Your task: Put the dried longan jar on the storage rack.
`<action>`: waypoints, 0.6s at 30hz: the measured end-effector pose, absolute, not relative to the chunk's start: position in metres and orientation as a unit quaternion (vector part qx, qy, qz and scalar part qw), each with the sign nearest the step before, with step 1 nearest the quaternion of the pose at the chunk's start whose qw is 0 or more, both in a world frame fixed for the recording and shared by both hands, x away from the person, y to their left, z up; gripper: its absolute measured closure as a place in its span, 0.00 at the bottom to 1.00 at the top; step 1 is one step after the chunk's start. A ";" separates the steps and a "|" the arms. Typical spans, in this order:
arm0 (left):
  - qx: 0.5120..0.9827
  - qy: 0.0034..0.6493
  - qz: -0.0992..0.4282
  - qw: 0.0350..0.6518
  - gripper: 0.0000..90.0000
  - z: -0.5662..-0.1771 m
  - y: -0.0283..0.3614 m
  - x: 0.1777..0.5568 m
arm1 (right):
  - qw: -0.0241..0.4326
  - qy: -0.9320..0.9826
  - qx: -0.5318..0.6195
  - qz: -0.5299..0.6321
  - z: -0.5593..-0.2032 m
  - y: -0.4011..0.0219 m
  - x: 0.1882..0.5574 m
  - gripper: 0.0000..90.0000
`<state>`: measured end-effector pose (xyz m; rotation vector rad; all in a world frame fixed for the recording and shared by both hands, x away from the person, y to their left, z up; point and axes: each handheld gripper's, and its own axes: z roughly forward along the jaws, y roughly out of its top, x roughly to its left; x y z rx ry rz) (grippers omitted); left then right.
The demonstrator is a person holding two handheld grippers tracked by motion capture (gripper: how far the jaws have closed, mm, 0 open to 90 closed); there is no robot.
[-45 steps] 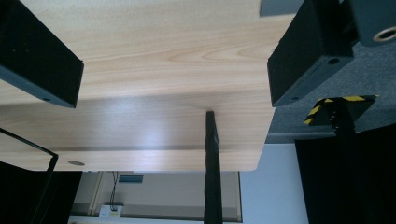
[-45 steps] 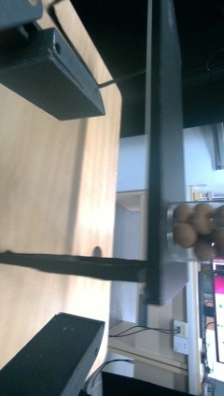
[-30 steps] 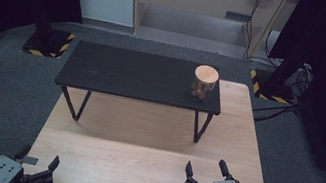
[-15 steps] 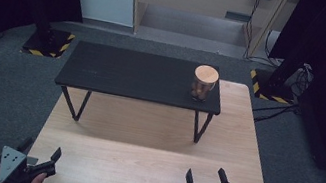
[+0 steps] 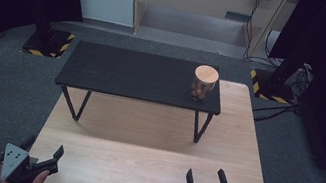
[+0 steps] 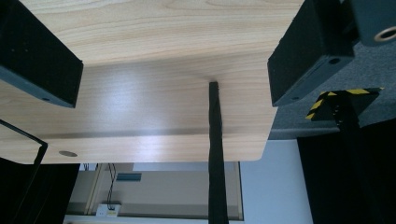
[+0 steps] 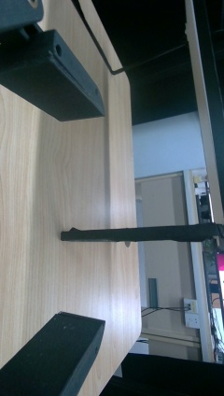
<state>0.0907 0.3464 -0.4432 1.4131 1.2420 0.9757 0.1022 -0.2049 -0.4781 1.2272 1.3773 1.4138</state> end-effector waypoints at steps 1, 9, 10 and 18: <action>0.583 0.511 0.402 0.488 0.02 -0.443 0.346 0.091 | 0.398 0.541 0.486 0.559 -0.479 -0.205 0.102 0.02; 0.591 0.507 0.396 0.487 0.02 -0.441 0.349 0.095 | 0.393 0.522 0.504 0.565 -0.487 -0.207 0.097 0.02; 0.591 0.507 0.395 0.488 0.02 -0.442 0.349 0.095 | 0.391 0.522 0.505 0.565 -0.488 -0.207 0.097 0.02; 0.590 0.508 0.395 0.487 0.02 -0.442 0.348 0.094 | 0.389 0.522 0.506 0.566 -0.487 -0.209 0.098 0.02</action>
